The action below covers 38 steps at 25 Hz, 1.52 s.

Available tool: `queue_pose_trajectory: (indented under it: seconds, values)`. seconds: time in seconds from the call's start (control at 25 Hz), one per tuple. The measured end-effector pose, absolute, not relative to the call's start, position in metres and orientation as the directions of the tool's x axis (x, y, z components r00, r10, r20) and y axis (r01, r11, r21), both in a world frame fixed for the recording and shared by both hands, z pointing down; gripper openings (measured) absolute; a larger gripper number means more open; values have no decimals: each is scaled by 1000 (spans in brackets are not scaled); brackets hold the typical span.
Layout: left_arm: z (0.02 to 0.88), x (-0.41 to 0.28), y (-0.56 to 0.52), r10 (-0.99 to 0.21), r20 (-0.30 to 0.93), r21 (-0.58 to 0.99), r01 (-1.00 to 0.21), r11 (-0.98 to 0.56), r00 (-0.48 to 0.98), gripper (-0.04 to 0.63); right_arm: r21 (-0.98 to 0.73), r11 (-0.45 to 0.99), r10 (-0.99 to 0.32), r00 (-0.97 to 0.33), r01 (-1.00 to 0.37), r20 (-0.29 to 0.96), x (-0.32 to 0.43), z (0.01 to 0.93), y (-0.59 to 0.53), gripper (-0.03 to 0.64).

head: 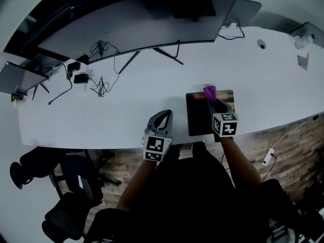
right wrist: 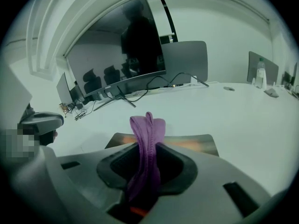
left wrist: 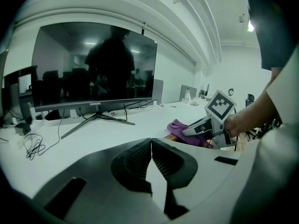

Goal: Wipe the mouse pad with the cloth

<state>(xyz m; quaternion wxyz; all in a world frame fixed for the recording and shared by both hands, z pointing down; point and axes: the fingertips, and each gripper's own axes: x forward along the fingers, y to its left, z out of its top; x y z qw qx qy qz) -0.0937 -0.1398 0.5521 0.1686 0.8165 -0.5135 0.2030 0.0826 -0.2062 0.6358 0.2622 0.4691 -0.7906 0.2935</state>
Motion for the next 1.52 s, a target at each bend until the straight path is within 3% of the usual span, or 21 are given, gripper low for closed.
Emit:
queue_pose_trajectory:
  seconds: [1.08,1.52]
  values:
    - [572,-50,-148,-726,525,86,-876,-474,444,21,-29,302,-650,-228,-953,725,190,634,-225,118]
    - [567,-61,-131,-742,506,86,-881,-464,440,21,-76,412,-643,-349,-908,682,125,612,-195,118]
